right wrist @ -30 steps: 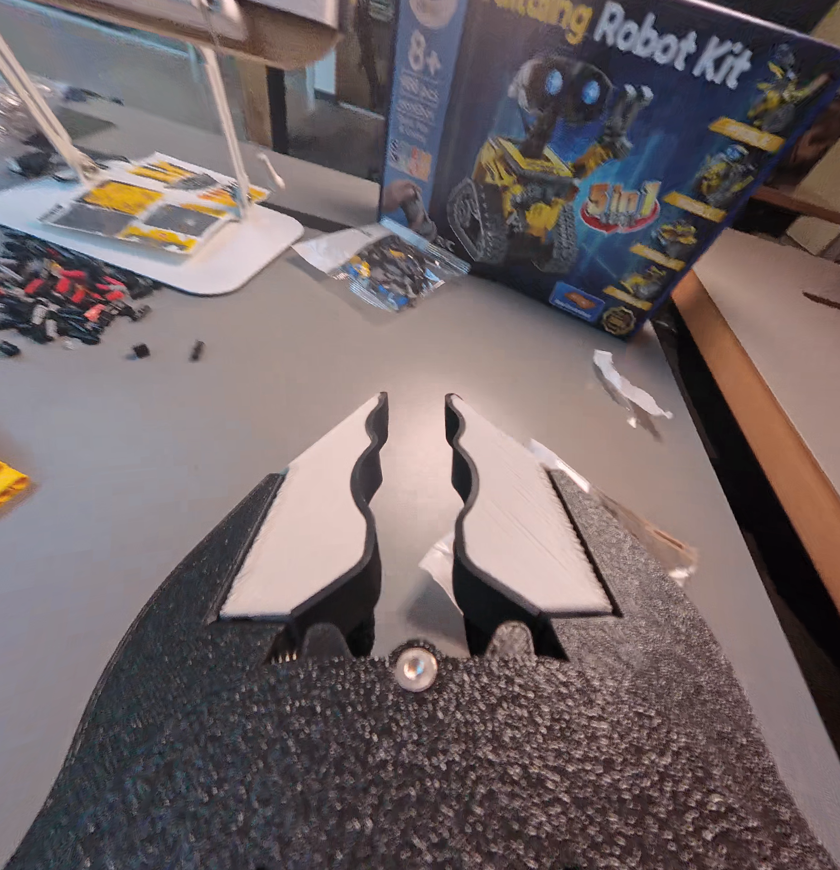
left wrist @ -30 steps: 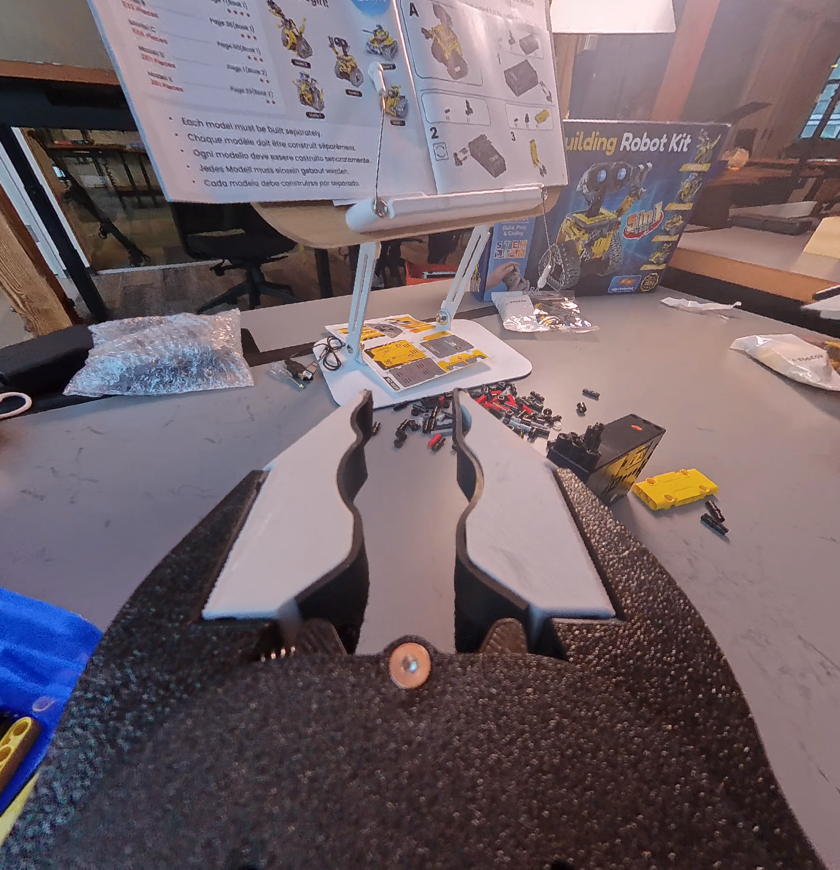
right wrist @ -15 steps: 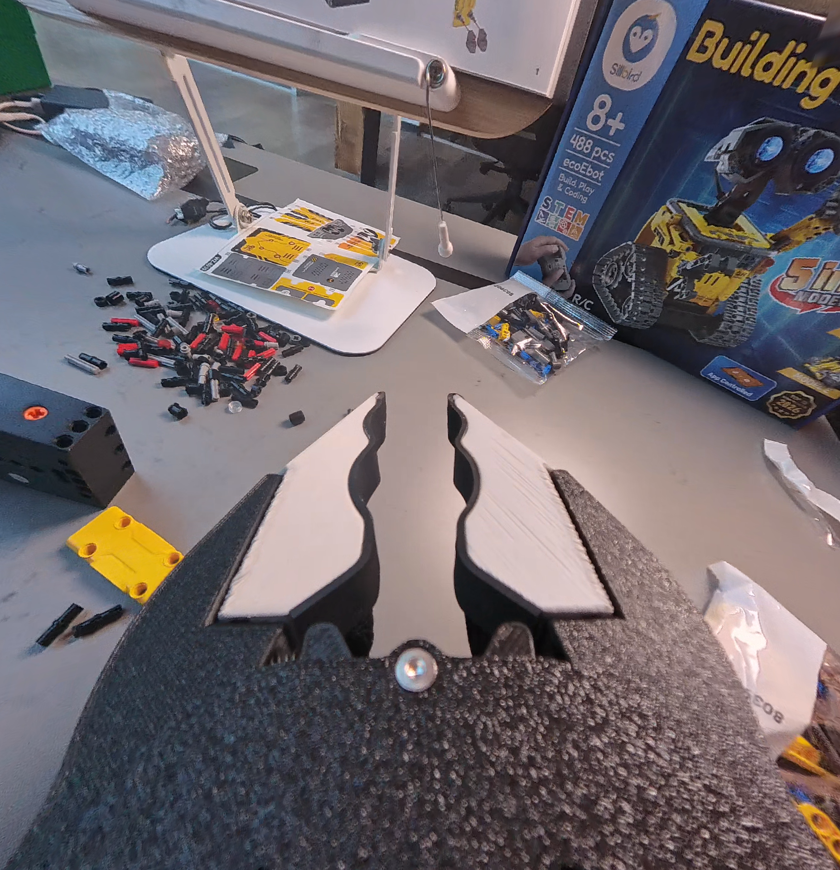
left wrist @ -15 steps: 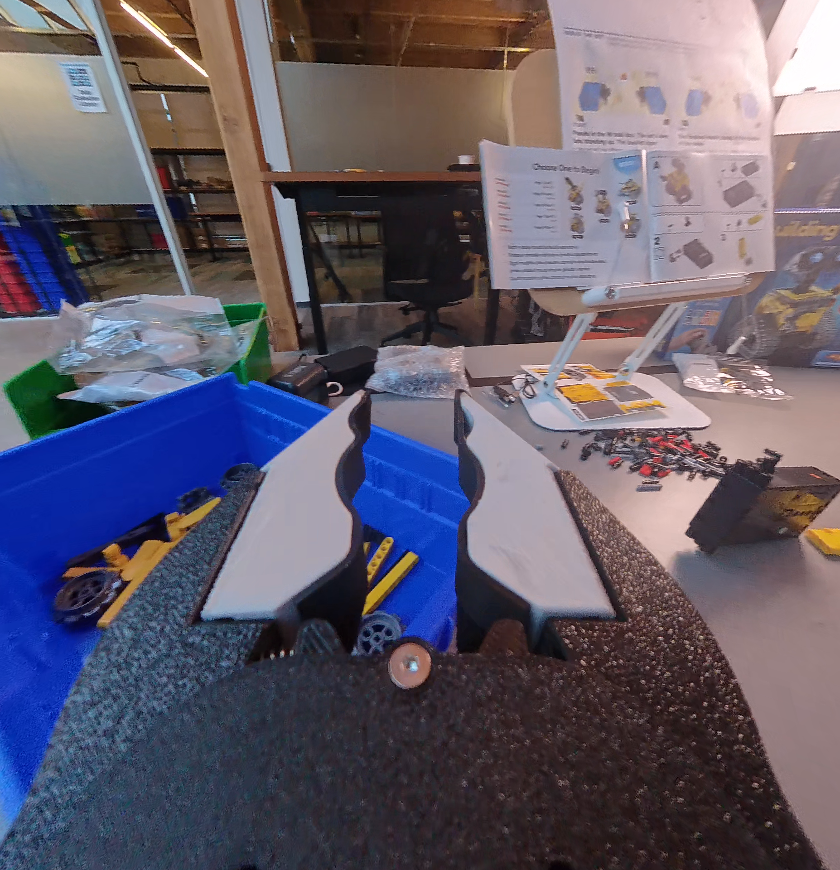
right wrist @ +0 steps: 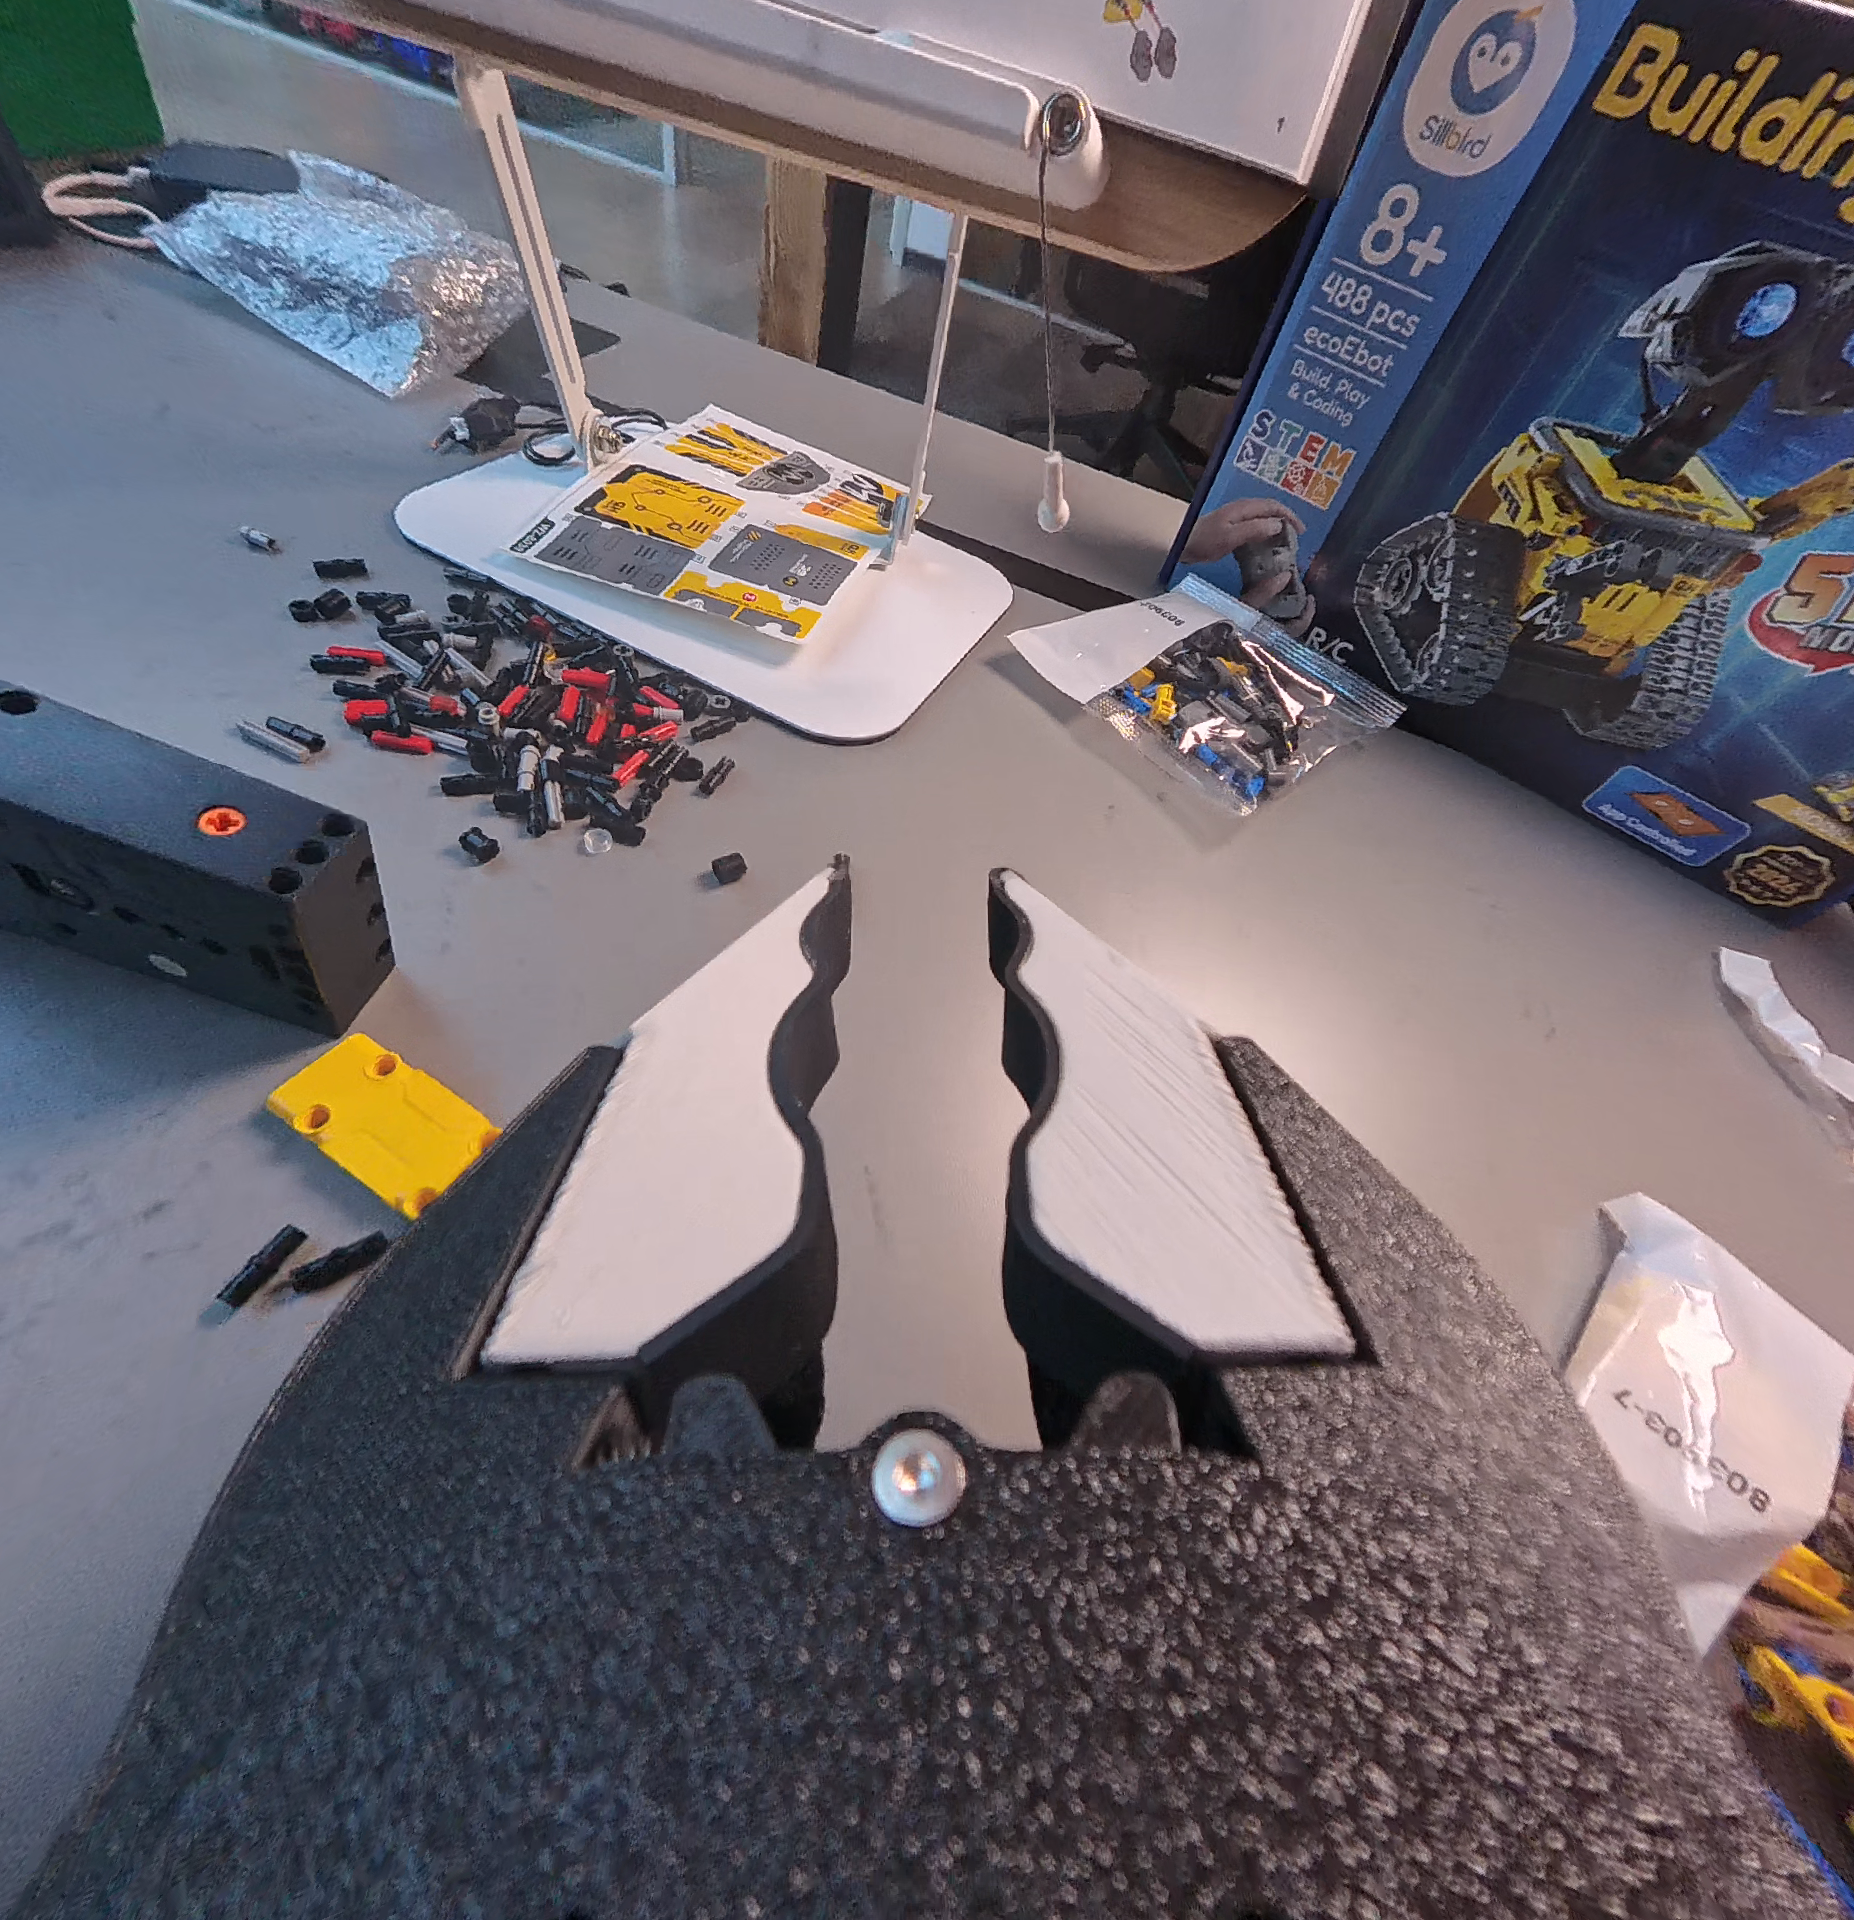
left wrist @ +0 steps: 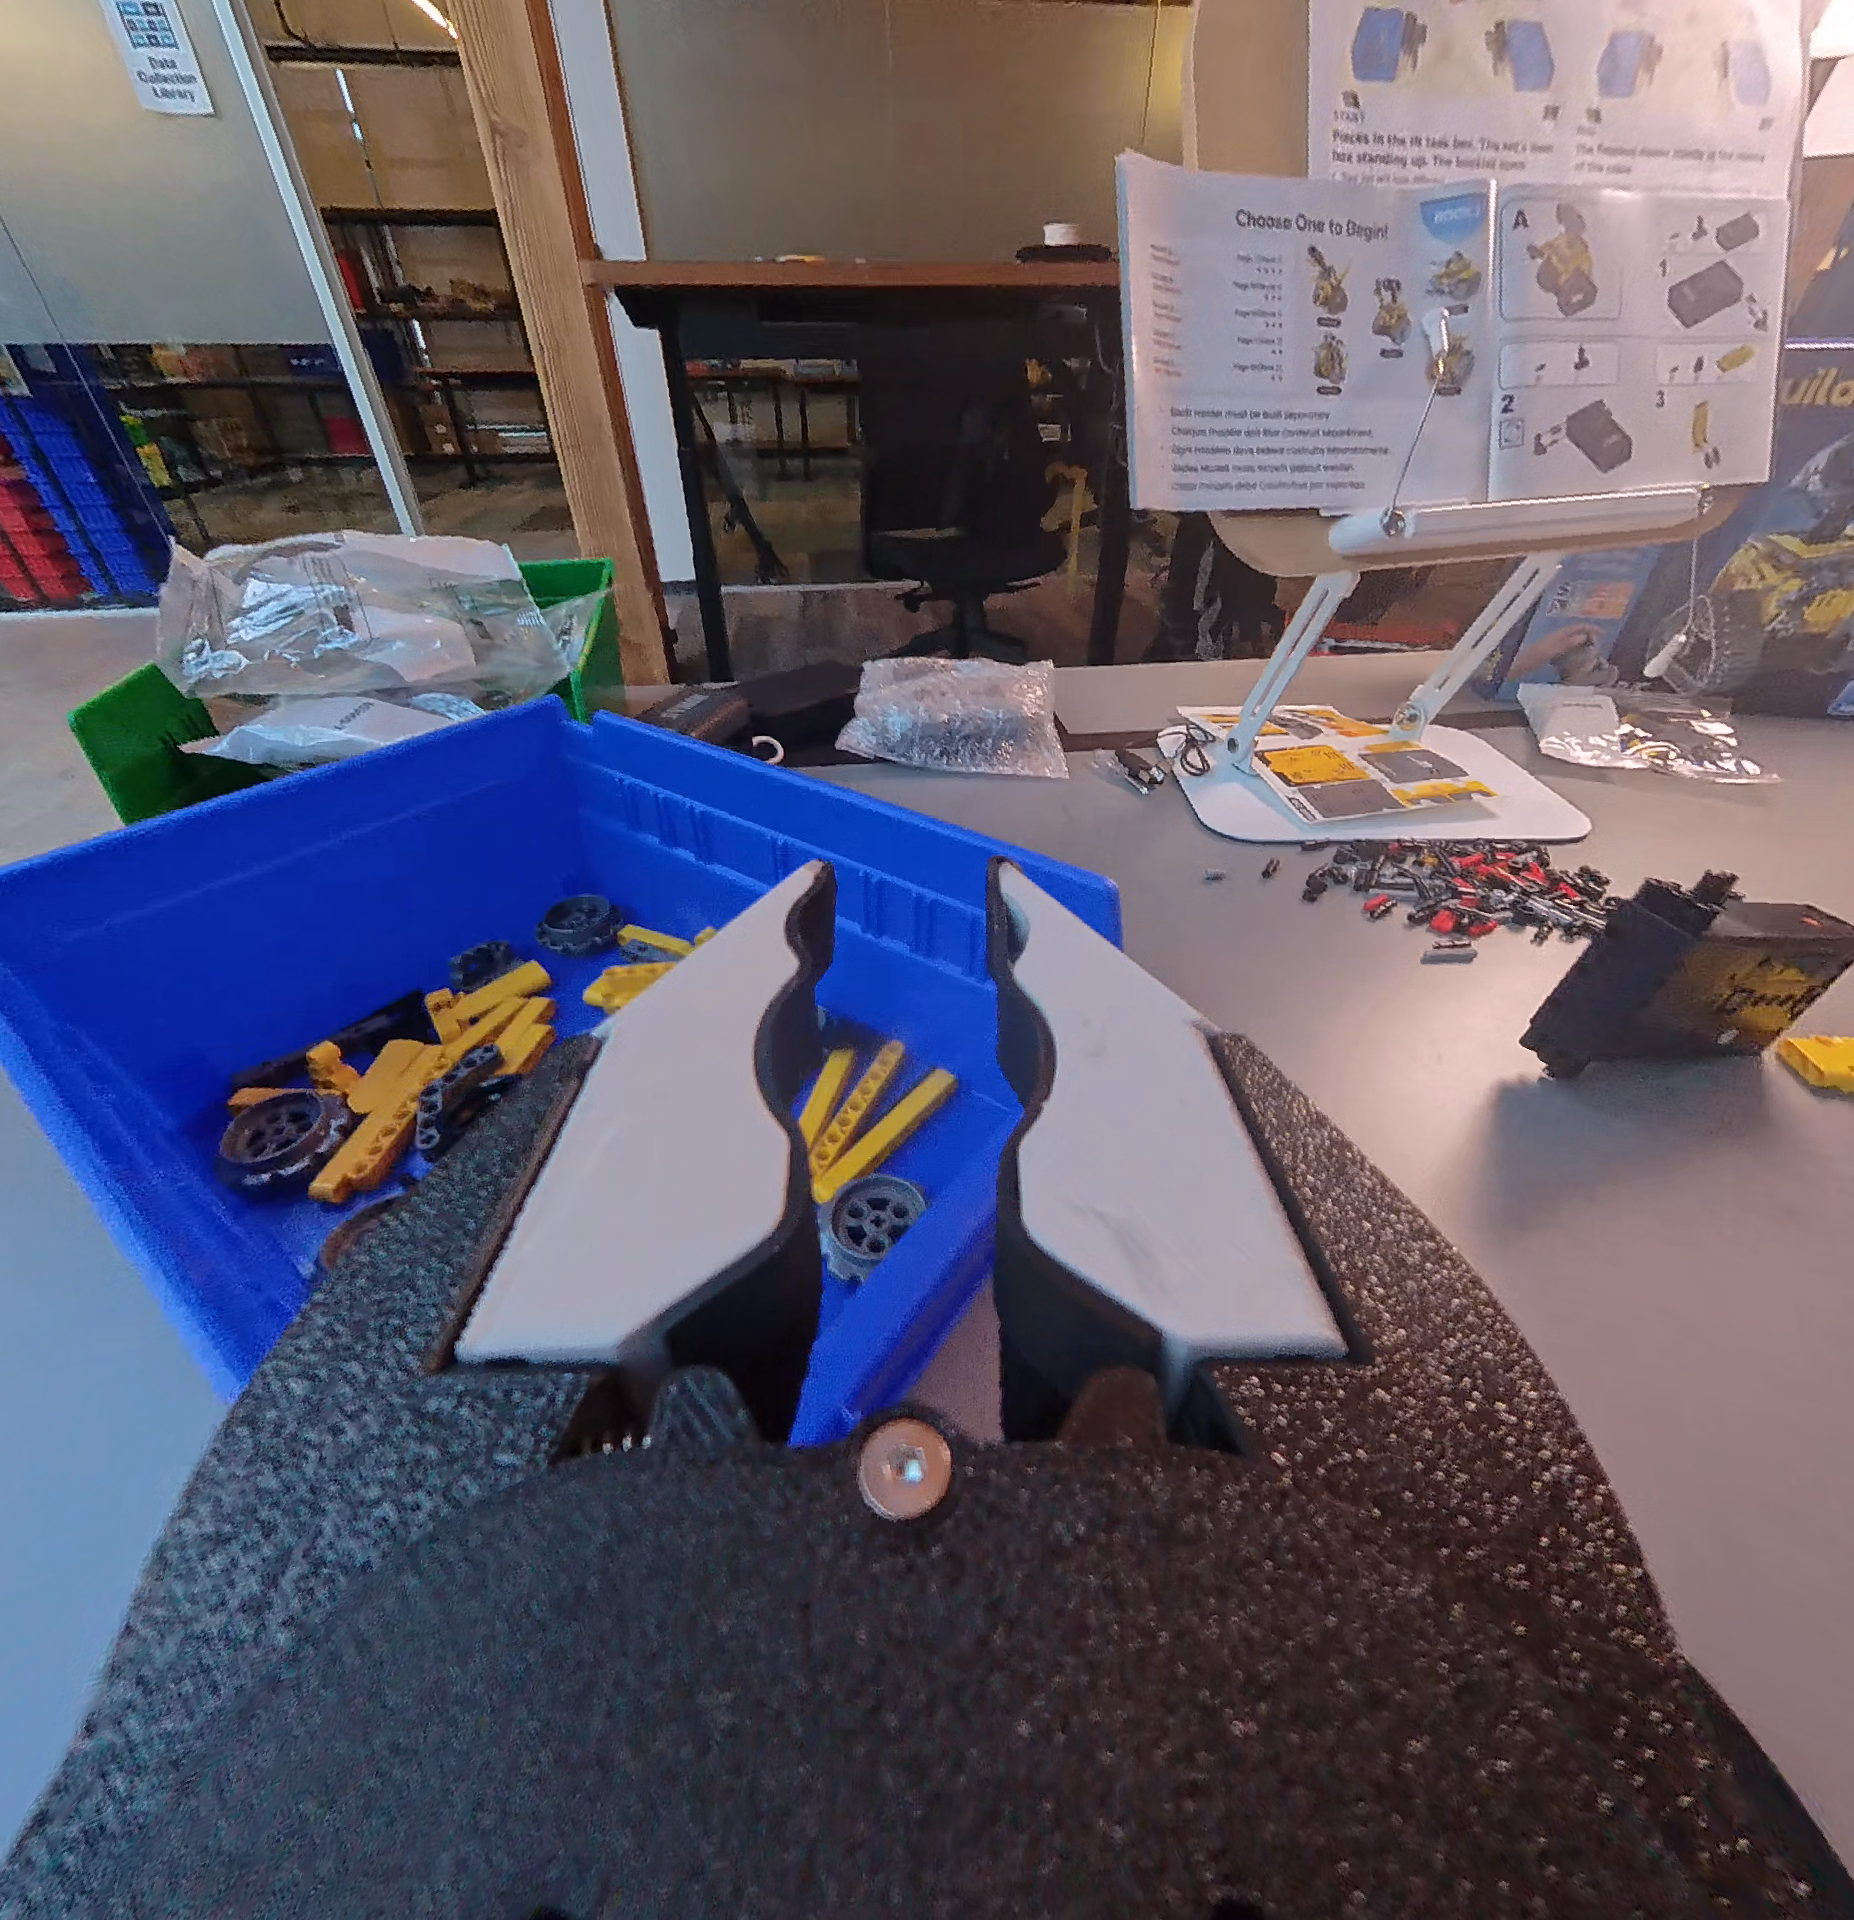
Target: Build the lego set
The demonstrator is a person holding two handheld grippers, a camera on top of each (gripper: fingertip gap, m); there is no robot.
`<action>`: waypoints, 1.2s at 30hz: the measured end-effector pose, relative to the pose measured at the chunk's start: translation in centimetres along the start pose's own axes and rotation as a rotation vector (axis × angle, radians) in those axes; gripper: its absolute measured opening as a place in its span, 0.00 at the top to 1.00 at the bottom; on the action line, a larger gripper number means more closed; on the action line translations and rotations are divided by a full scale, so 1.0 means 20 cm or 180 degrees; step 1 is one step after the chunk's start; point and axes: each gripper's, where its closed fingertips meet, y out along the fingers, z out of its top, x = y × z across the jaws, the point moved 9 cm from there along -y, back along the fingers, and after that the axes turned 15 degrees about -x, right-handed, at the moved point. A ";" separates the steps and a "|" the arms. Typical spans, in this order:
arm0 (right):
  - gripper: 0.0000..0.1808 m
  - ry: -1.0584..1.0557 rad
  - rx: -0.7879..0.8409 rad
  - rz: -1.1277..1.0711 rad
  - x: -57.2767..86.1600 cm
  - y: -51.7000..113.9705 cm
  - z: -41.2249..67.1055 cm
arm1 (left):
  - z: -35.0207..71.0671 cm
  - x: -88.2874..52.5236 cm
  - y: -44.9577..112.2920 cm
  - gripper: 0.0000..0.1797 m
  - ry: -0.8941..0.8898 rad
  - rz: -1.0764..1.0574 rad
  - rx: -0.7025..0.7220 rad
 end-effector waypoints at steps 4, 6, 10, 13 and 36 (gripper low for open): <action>0.87 -0.0020 0.0145 -0.0010 0.03 -0.12 -0.05 | -0.07 0.14 0.00 0.84 -0.0009 -0.0172 -0.0228; 0.87 0.0015 0.0224 0.0013 0.06 -0.20 -0.07 | -0.10 0.22 0.01 0.84 -0.0028 -0.0327 -0.0314; 0.87 0.0041 0.0333 0.0058 0.08 -0.36 -0.15 | -0.13 0.37 -0.01 0.82 0.0086 -0.0509 -0.0372; 0.87 0.0028 0.0360 0.0080 0.09 -0.48 -0.22 | -0.14 0.46 -0.07 0.82 0.0117 -0.0590 -0.0333; 0.84 -0.0297 0.0849 0.1257 -0.35 -1.26 -0.67 | -0.62 0.82 -1.38 0.73 0.0113 0.0116 -0.0213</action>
